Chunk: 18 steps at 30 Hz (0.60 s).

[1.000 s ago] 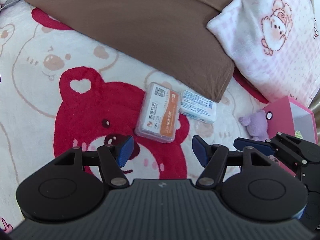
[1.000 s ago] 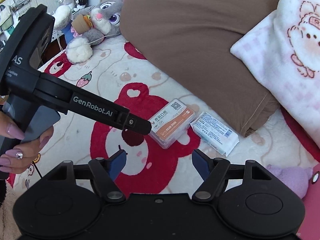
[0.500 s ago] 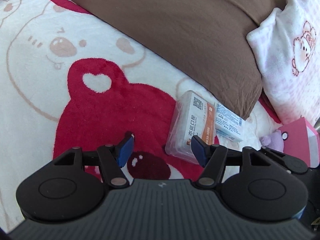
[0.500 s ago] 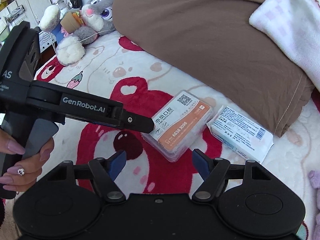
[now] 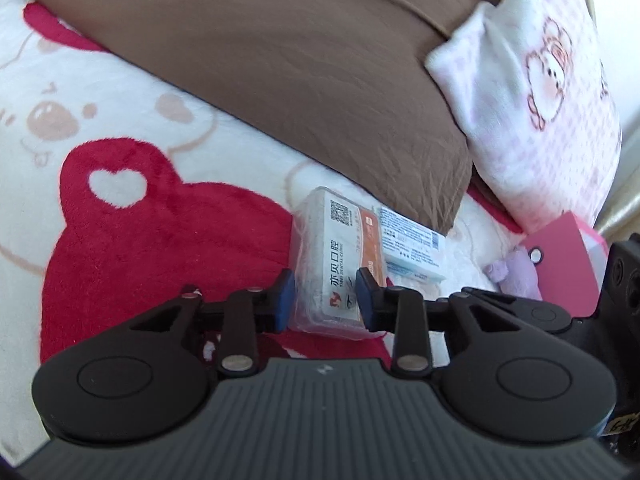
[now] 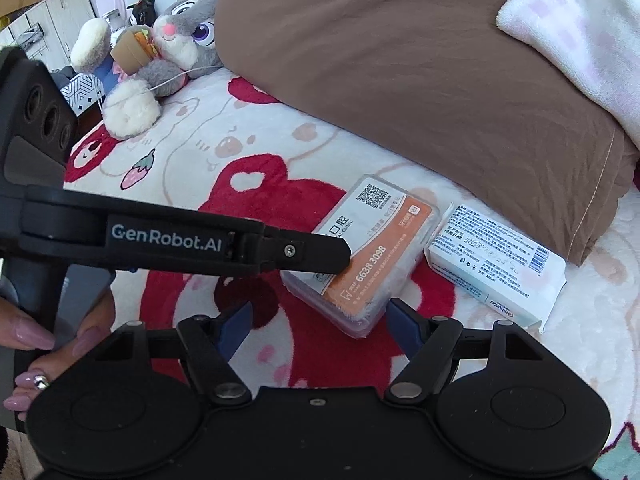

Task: Organize objects
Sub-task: 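Close the left tool on the white-and-orange boxed item and lift it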

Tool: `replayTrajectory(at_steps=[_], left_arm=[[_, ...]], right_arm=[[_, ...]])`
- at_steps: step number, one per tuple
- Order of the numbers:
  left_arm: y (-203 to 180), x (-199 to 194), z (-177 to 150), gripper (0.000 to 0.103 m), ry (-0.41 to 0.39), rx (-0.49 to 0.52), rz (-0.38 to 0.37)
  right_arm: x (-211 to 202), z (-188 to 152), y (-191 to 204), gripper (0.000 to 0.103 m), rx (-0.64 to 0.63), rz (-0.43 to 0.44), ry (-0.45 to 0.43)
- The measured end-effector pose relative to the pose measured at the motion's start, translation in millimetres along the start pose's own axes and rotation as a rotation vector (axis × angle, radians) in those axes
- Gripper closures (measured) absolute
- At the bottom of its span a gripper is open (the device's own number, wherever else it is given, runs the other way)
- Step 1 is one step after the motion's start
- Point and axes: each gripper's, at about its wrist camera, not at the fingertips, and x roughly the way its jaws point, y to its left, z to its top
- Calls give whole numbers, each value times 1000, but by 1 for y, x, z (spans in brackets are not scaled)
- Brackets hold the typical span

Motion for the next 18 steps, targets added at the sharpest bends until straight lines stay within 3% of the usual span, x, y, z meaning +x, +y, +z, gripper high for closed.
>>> replayTrajectory(at_steps=[3,7,11,18], left_arm=[[0,-3,-3,72,93,-77,-54],[-6,-7,-27,72,200,-128,-109],[-22,-9,-49,72,237,-104,-75],[-24,-8,-50,70,232,-122,-68]], right_arm=[[-11,-5,2,24,-25,-35,-1],[-31,-17,-3,24,8,-15,29],[-41,-41,3,22,19,-12,63],[-45,-52,3,20,53,-31,51]])
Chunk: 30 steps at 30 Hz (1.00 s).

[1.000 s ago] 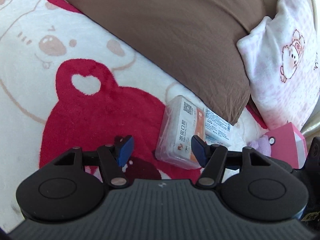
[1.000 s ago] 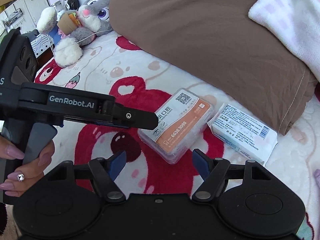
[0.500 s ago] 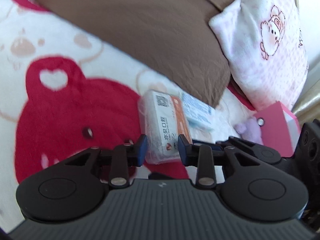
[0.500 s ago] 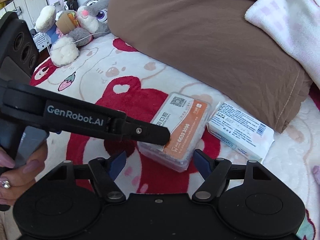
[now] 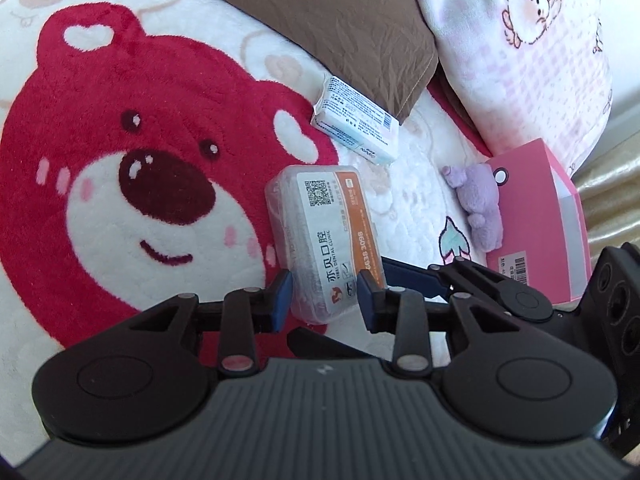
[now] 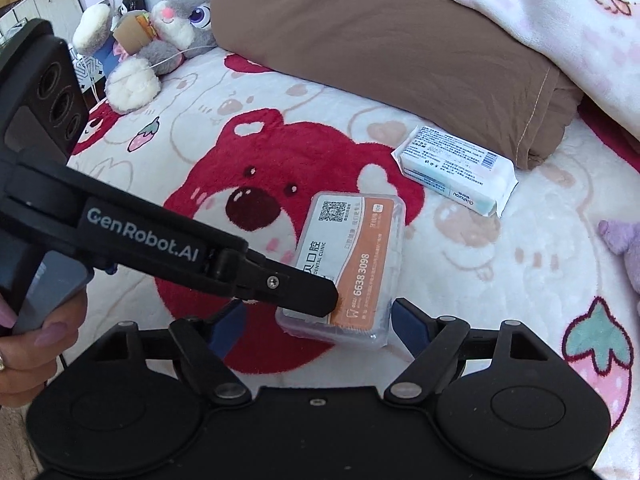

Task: Organize objects
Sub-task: 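Close the left tool on the white-and-orange boxed item and lift it, then carry the boxed item with the left tool into the pink box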

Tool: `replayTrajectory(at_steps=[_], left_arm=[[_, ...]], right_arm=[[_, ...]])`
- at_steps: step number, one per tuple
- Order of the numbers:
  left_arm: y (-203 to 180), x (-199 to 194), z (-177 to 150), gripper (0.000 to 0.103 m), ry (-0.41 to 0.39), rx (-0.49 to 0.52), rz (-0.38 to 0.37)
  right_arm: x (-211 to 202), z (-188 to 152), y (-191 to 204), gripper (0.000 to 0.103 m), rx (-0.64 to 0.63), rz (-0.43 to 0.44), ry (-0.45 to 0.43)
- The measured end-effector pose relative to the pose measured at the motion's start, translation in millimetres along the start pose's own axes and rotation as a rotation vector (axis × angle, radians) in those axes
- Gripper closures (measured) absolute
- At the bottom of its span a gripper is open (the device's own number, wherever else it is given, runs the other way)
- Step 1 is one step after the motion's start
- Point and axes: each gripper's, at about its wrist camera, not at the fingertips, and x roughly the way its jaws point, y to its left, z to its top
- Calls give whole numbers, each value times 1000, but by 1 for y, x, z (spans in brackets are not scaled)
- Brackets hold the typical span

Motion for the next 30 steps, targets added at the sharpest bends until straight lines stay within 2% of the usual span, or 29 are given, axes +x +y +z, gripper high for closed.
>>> replayTrajectory(at_steps=[5,8,11,16,22,30], left_arm=[[4,1,2,57,-39,-9,21],[8,7,3,52,-60,-21,5],[7,12,4,52,-79,-17,-6],[-1,12,1,55,-89,11,-2],[-14,5,-5,57,-66,27,-2],[-50,-23,-18,60,-54,87,-21]], right_arm=[[7,0,-5,20,32,-14,8],[9,-3,-7,23,48,-29,-10],[8,-5,-6,33,35,-44,-30],[4,-7,-5,34,32,-49,-32],[-8,-11,-5,34,60,-42,-20],[-53,-22,-2,34,85,-26,-48]])
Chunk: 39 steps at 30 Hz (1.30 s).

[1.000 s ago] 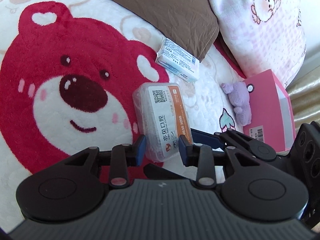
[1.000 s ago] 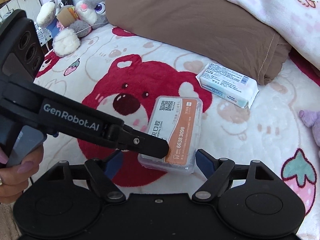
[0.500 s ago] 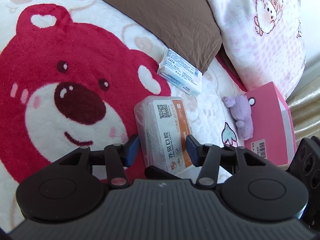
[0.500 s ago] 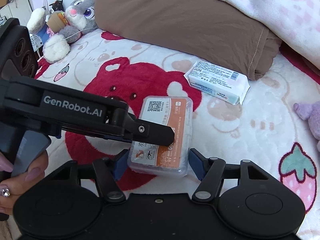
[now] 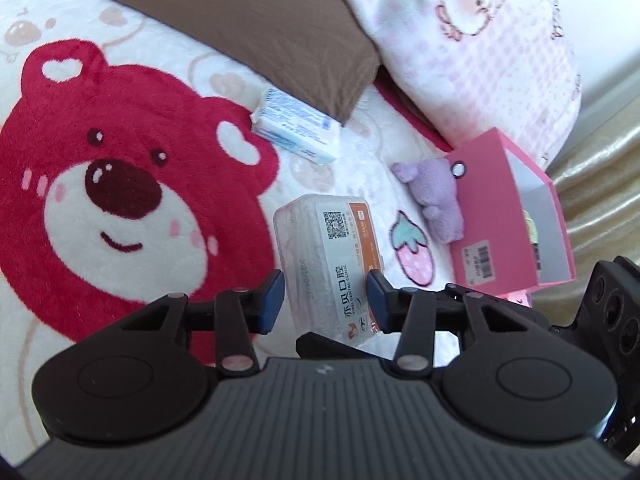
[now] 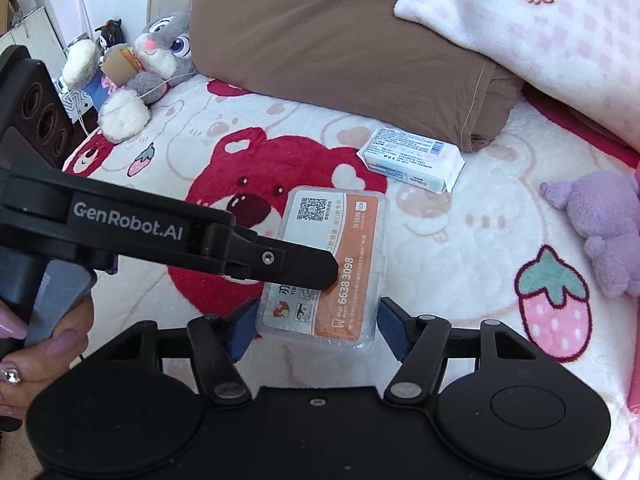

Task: Organize objects
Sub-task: 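Carry the boxed item with the left tool into the pink box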

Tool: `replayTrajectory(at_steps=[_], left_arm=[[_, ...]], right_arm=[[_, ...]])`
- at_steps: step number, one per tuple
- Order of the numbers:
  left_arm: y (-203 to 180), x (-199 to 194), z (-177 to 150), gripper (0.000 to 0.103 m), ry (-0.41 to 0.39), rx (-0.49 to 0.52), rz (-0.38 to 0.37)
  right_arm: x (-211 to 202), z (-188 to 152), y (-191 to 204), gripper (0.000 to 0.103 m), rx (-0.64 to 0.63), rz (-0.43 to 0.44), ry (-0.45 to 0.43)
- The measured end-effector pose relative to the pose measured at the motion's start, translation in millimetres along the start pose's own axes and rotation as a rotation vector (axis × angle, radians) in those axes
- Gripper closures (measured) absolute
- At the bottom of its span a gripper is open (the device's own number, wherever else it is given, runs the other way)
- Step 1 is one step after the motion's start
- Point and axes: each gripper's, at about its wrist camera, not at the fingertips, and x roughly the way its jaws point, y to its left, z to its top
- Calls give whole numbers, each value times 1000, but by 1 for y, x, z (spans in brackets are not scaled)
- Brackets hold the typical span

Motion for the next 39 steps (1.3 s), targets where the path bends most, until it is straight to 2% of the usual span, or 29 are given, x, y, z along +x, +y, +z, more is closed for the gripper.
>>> replayTrajectory(at_steps=[11,27,39], left_arm=[[-79,-38,-17,60,-19,107,-6],[-154,-50,-24,61,20,164,-39],[-222,-41,0,61,28,266,-31]], right_arm=[[-82,-5,4,34,-25,-36,-29],[-152,-5,-18,34,30,-50,-3],[-195,2,-43,34,17,-124,-108]])
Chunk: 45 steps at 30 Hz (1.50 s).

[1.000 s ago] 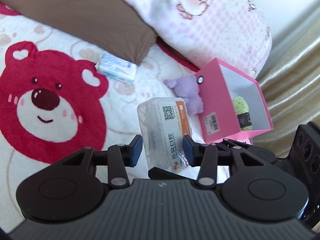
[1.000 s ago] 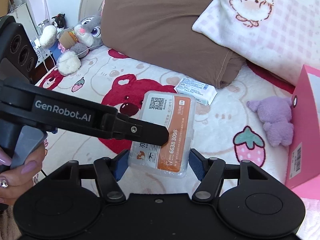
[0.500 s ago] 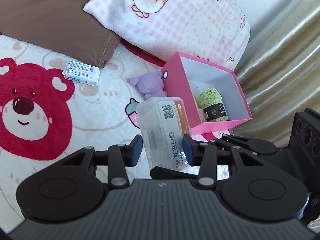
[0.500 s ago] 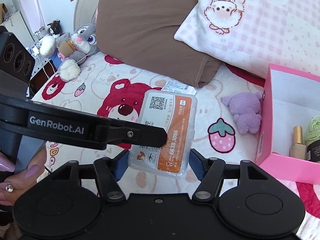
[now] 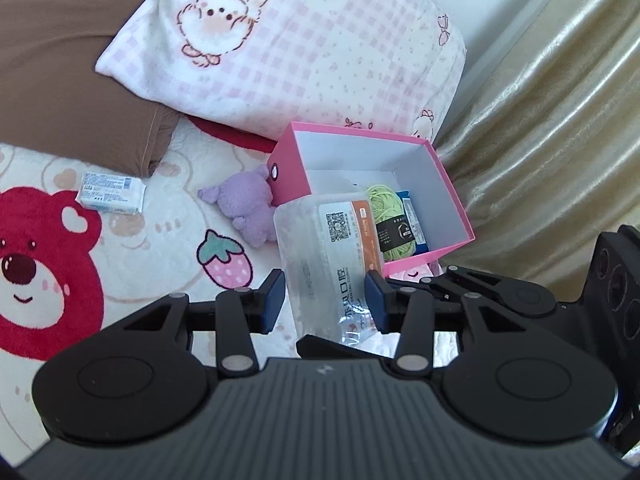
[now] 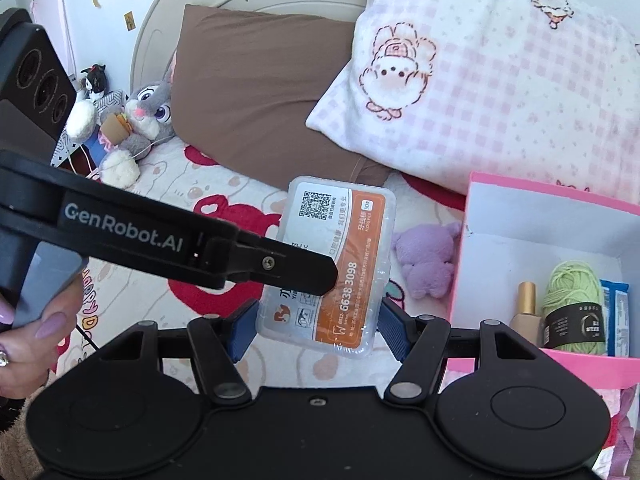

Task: Organize objects
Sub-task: 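Carry the boxed item with the left tool into the pink box, then lower the boxed item into the pink box and open the left tool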

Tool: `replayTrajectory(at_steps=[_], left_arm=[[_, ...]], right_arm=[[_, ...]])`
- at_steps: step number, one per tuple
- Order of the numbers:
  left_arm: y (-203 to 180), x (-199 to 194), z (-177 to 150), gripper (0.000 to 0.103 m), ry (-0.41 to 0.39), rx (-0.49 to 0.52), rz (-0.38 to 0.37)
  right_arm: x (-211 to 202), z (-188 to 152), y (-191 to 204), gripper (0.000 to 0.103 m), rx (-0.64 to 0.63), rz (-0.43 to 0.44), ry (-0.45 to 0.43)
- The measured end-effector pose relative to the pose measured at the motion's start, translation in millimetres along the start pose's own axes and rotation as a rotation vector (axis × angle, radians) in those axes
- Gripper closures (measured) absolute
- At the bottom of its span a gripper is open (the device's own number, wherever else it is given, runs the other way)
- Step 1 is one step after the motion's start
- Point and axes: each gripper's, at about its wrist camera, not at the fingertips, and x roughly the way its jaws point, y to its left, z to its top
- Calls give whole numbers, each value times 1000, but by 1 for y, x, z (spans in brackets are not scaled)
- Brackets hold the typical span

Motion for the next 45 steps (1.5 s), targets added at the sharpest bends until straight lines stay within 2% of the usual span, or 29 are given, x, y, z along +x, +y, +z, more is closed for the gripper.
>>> replayTrajectory(at_steps=[8,15,18,22,27,35,43,45], left_arm=[[-27,48,45,61,32,40,-26],[-37,119,75,60,88,23,-2],[-34,151,85,60,132,-10,39],[-36,178,92,61,178,12,59],[-45,205,94,61,242,75,104],[-42,239,101,60,322,57,168],[-44,245,103,63,300,89,222],[-42,248,104,63,306,74,200]], right_arm=[[-4,20,-54,35,57,-57,-48],[28,35,-101,35,117,-100,-15],[50,33,-123,35,178,-62,9],[64,26,-148,35,235,-19,-3],[78,18,-168,35,307,1,14],[103,11,-182,35,375,-6,48],[115,11,-186,36,400,-12,117],[122,11,-185,37,406,-25,147]])
